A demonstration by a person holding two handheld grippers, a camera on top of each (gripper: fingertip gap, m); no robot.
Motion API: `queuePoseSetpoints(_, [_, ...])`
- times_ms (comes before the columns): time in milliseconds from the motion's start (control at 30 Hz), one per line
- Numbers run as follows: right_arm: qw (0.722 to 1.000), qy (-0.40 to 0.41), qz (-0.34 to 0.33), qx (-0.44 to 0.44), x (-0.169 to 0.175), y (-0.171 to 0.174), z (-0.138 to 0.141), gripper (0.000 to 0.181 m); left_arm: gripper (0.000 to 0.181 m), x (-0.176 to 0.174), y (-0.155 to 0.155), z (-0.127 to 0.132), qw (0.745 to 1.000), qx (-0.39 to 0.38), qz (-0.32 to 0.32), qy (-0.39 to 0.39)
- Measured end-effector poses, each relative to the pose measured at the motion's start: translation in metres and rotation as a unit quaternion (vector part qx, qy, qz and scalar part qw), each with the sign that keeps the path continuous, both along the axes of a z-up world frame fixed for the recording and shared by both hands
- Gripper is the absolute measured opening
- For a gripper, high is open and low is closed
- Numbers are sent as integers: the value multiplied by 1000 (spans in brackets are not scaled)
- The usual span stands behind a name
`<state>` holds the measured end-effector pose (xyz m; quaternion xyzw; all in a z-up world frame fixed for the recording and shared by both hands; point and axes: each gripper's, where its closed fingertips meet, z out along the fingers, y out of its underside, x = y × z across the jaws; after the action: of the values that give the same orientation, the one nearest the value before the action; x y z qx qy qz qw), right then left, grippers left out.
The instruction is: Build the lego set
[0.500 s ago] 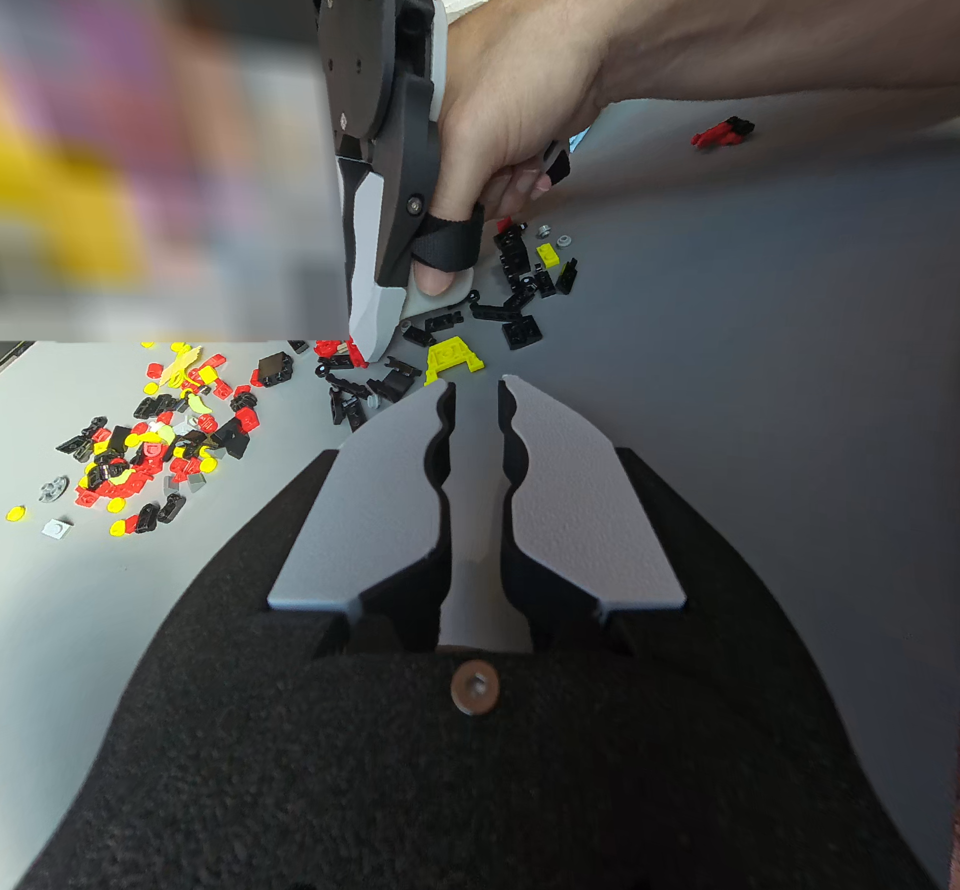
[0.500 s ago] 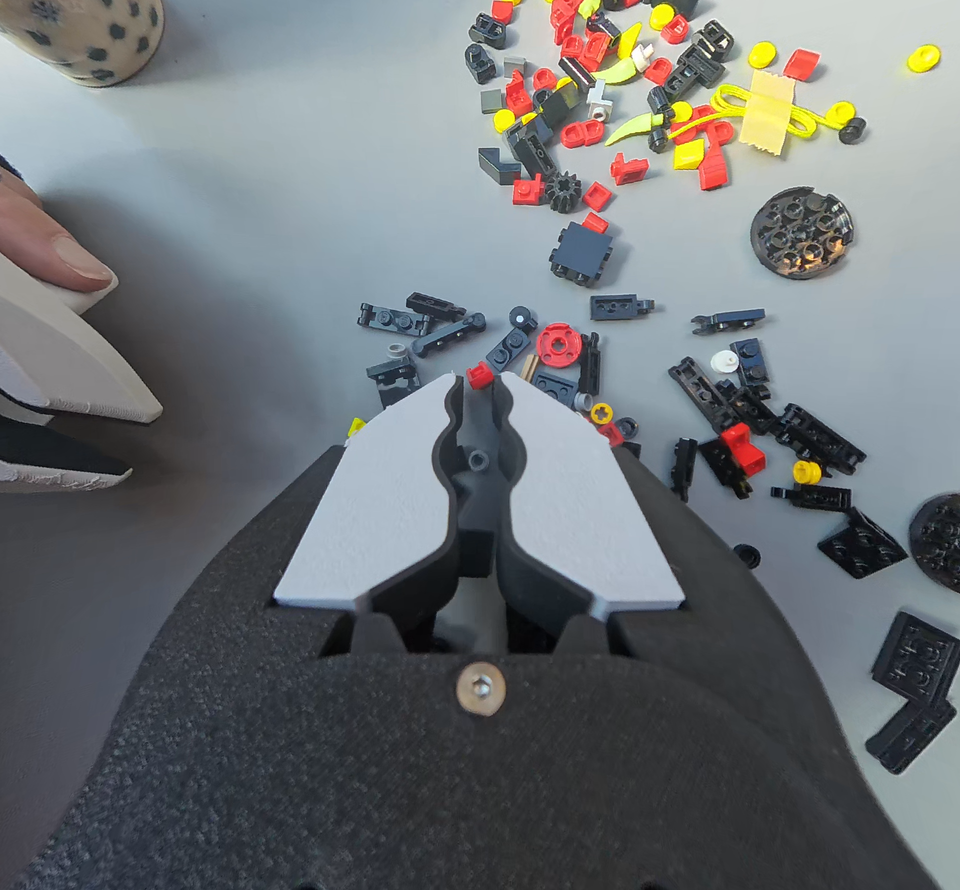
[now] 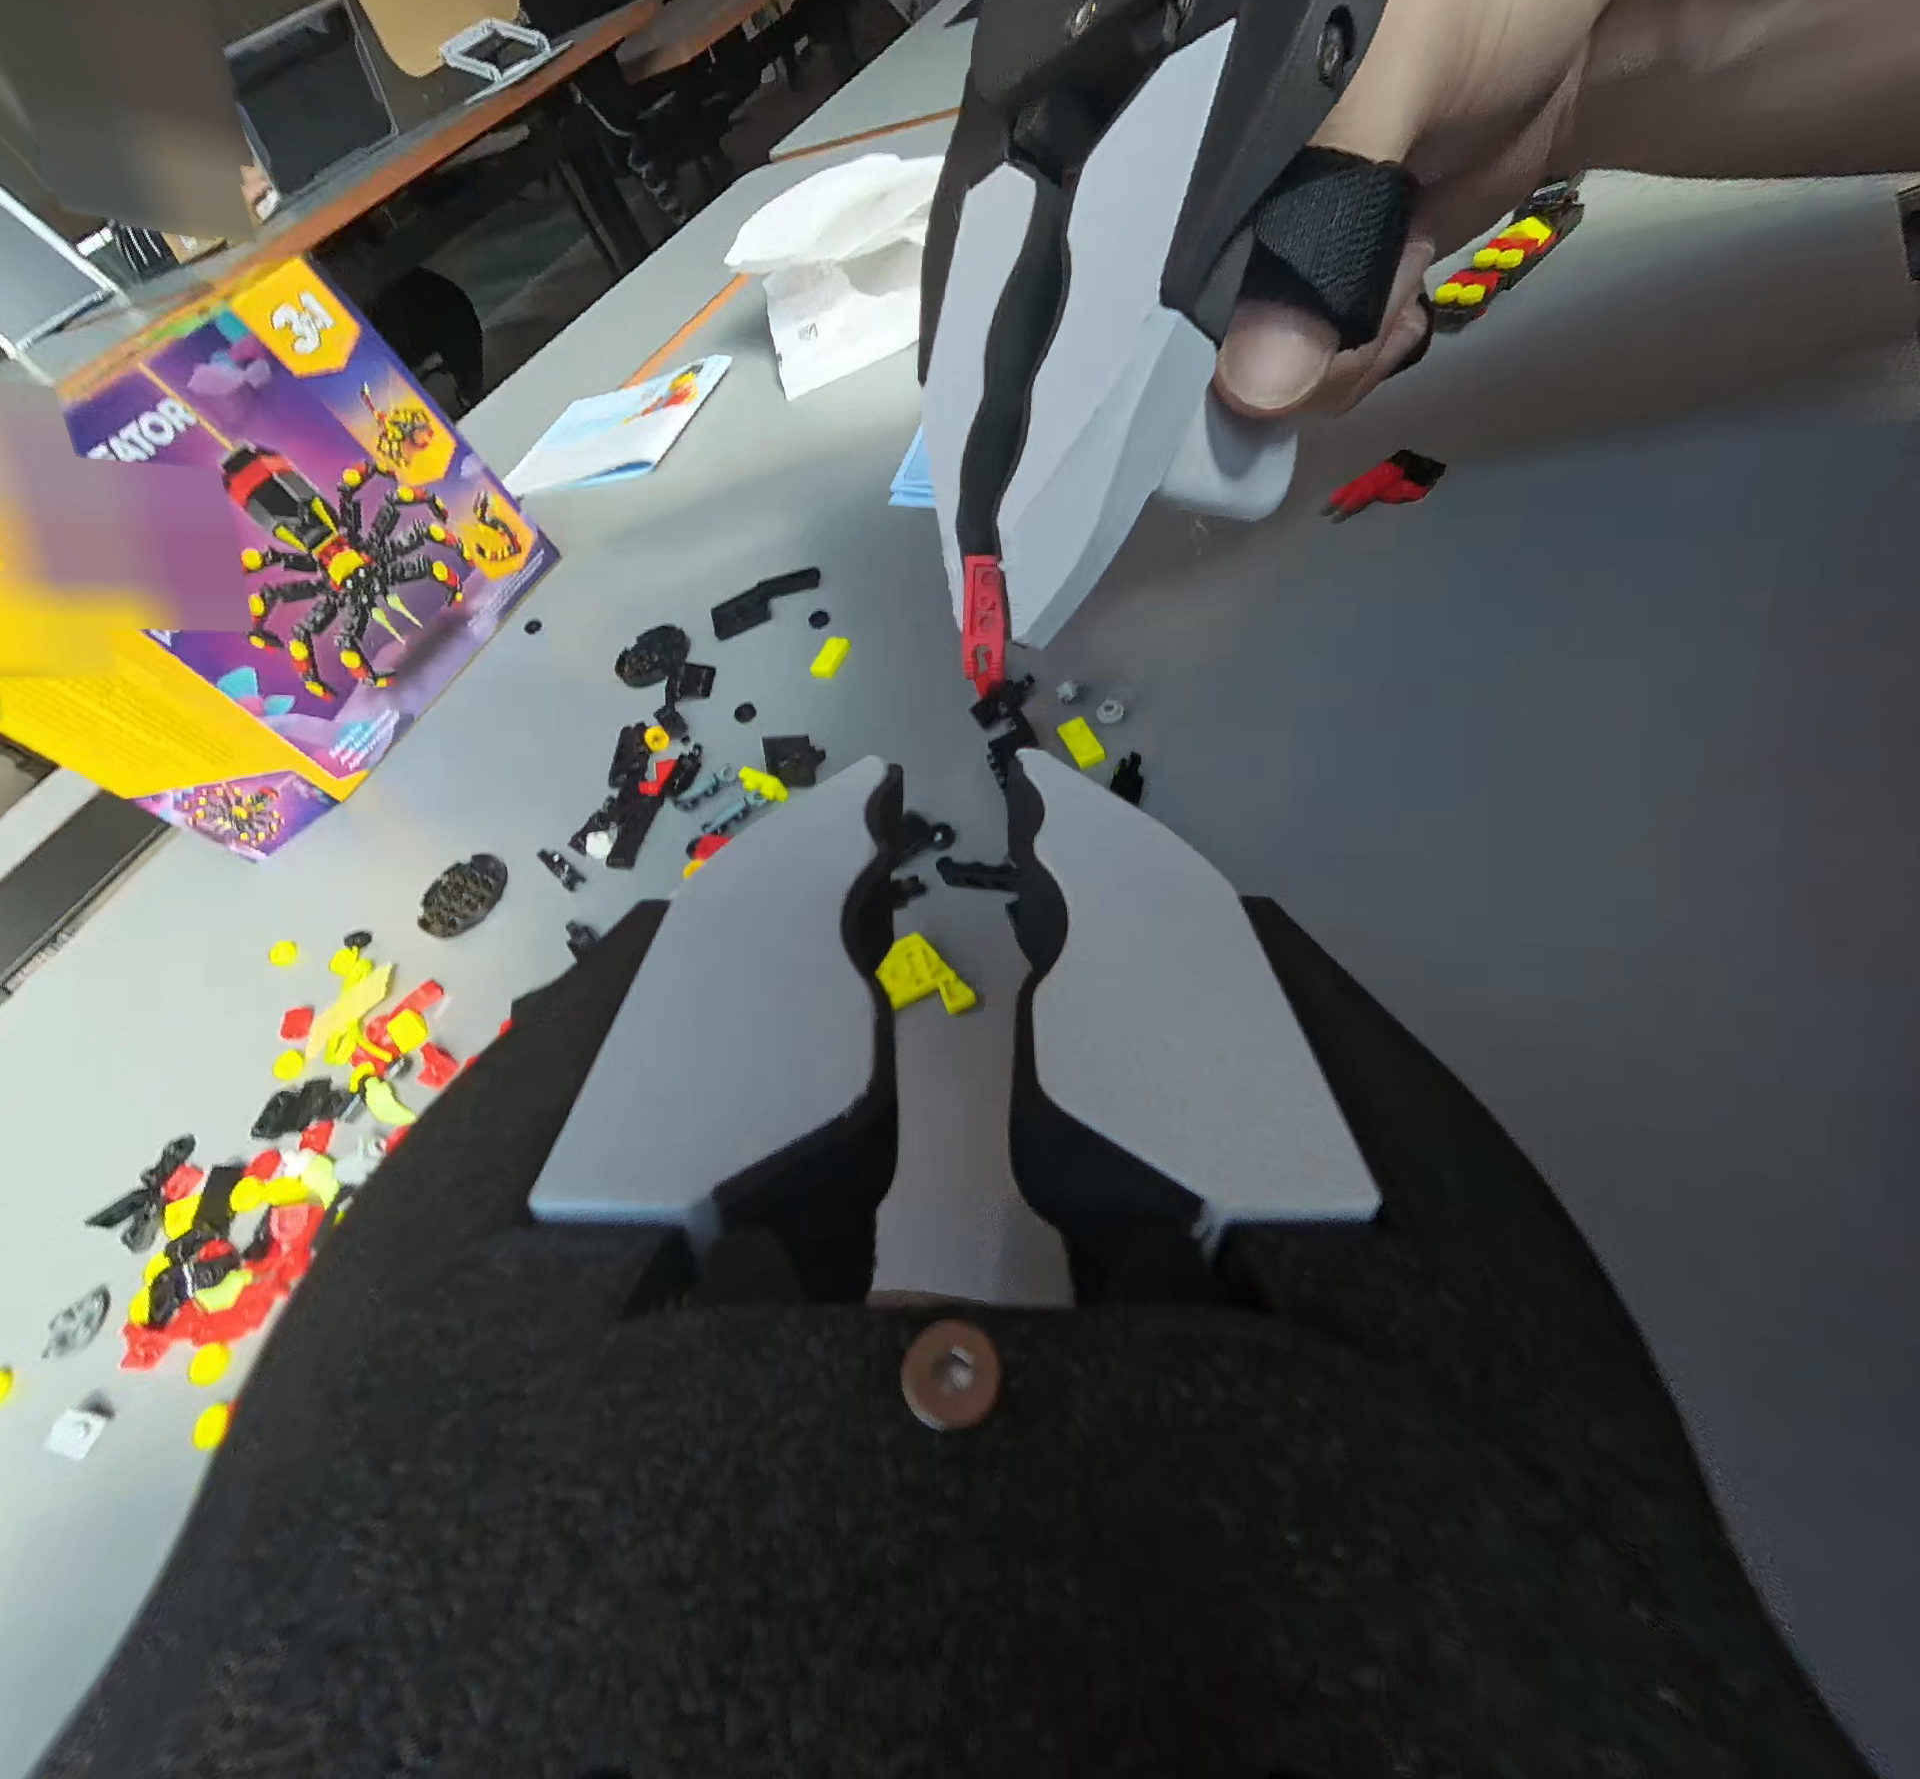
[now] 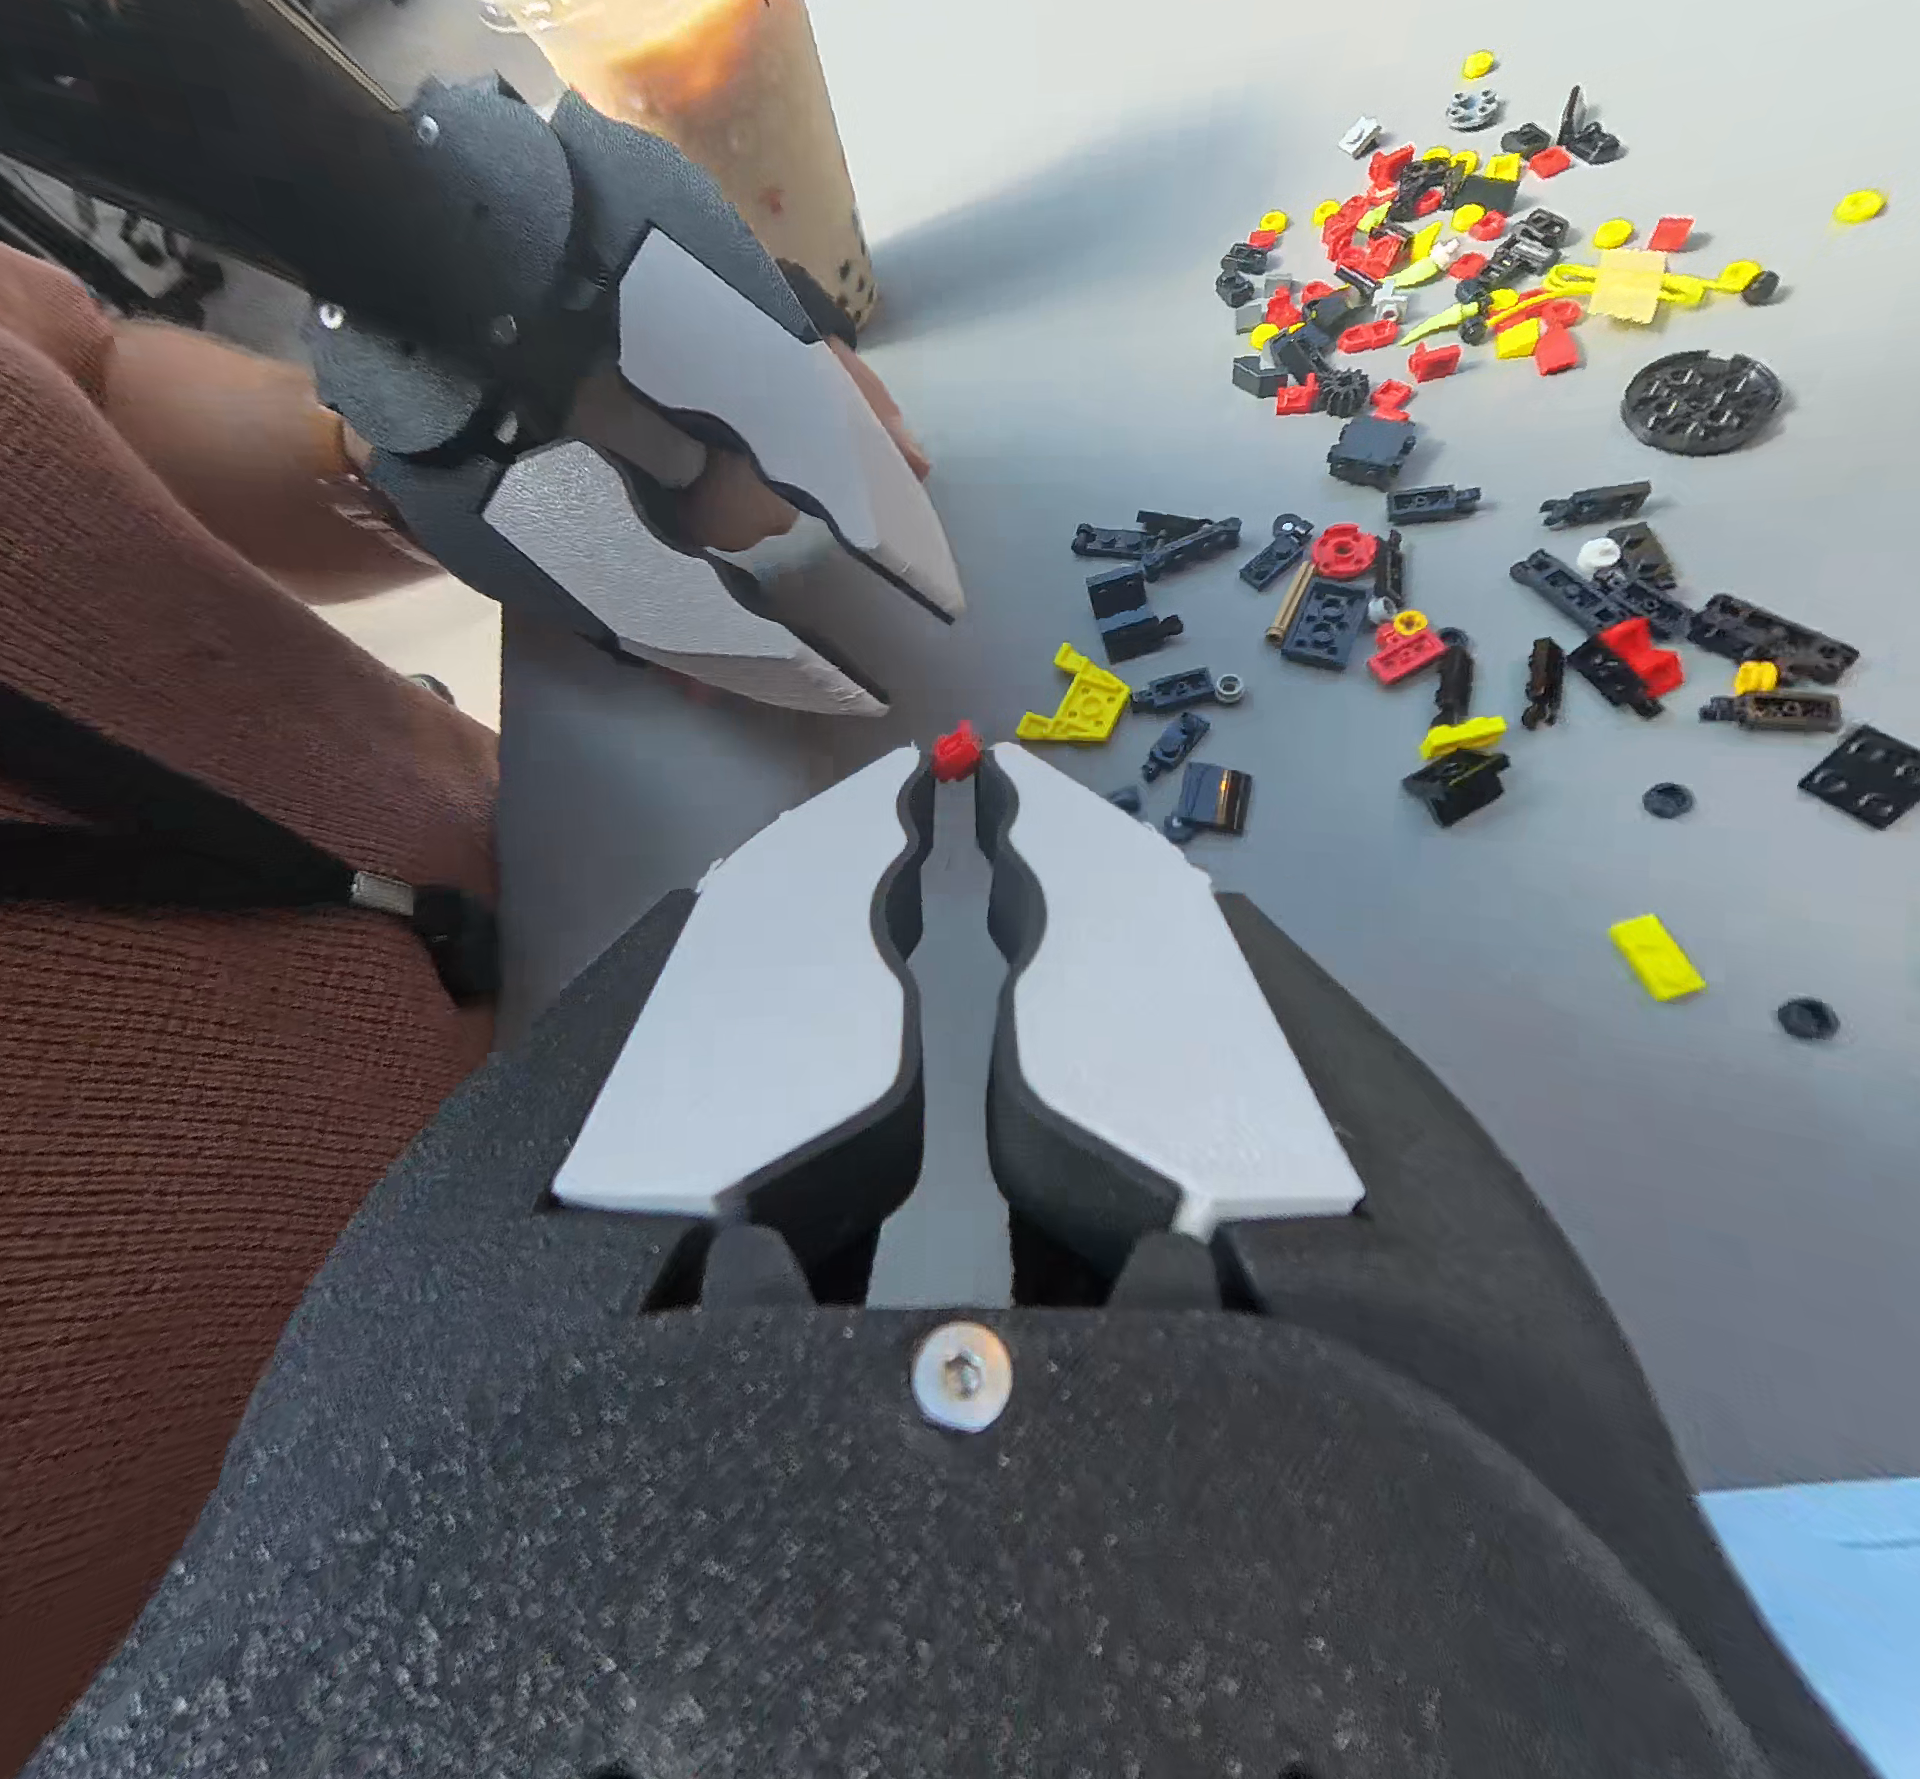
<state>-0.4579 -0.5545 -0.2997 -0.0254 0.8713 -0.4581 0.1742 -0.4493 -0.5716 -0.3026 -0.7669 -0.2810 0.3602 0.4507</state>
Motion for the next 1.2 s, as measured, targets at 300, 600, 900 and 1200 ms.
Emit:
queuePoseSetpoints(300, [999,-31,-18,-25,4,54,18,7,18,-11,76,21,993,36,-115,15])
queuePoseSetpoints(600, [999,-26,-26,-35,1,94,18,15,7,-10,113,23,982,60,-180,-18])
queuePoseSetpoints(900, [969,77,-57,-227,-9,137,58,6,7,-14,138,40,858,345,-266,-271])
queuePoseSetpoints(1200, [951,231,10,-207,-3,152,33,14,7,5,168,29,782,327,-343,-405])
